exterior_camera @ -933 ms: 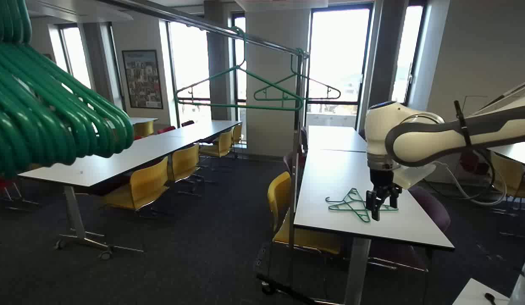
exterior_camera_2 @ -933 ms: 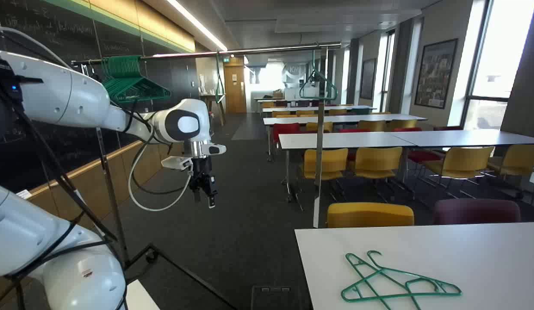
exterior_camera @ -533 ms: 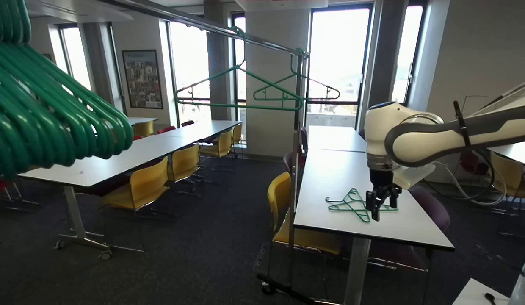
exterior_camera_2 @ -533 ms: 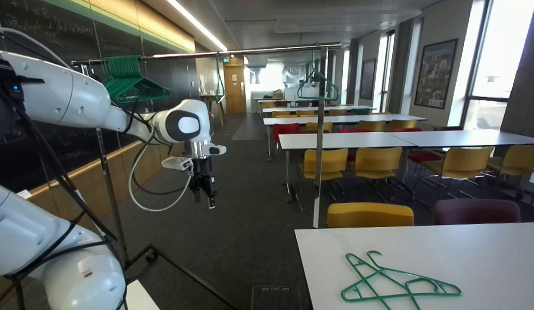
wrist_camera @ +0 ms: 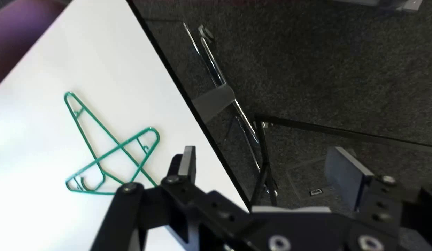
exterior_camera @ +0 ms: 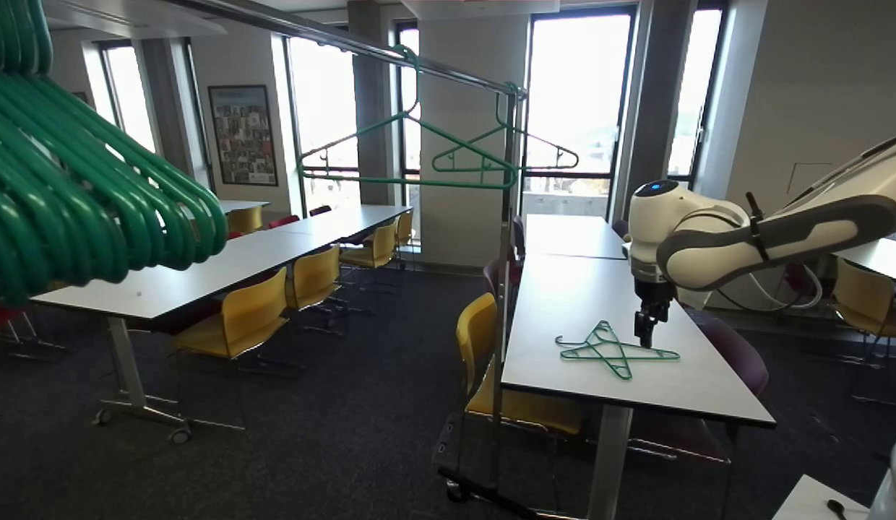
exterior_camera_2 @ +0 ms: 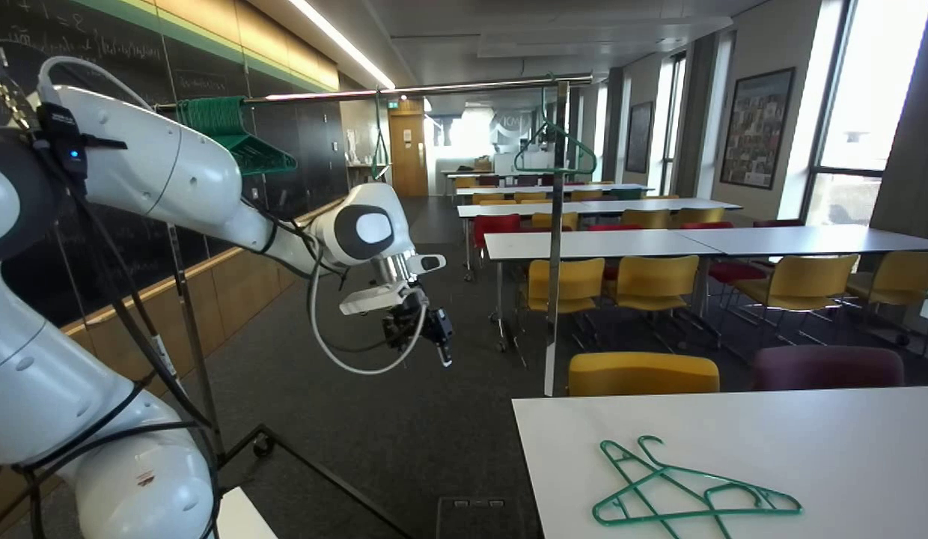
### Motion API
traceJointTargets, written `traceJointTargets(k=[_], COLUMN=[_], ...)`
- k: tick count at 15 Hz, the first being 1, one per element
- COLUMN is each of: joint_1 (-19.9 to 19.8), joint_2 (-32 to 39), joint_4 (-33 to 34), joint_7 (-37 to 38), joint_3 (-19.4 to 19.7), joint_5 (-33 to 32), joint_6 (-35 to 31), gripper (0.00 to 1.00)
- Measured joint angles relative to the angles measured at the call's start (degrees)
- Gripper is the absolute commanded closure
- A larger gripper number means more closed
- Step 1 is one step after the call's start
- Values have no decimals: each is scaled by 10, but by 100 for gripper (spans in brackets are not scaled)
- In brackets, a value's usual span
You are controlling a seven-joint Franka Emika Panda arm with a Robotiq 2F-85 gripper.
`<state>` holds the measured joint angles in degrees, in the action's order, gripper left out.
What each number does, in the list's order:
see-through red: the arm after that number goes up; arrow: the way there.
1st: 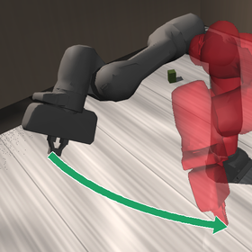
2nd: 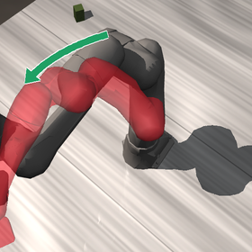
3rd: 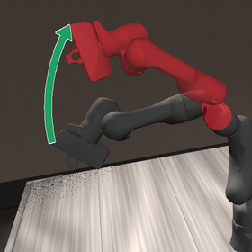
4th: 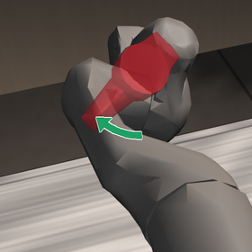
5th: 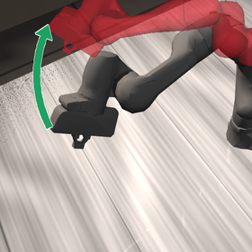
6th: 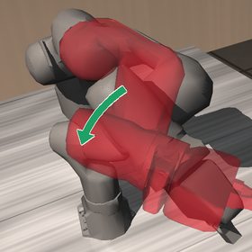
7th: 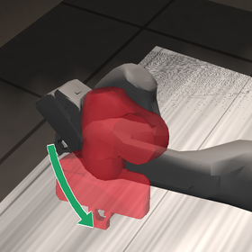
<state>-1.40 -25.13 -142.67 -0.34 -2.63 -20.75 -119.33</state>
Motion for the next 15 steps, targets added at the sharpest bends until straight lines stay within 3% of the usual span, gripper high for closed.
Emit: traceJointTargets(k=[3, 4, 15], joint_1=[-1, -3, 0], joint_2=[44, 54, 58], joint_4=[13, 17, 14], joint_7=[-128, -142, -160], joint_3=[85, 96, 83], joint_5=[59, 66, 75], joint_6=[-84, -87, -96], gripper=[0, 0, 0])
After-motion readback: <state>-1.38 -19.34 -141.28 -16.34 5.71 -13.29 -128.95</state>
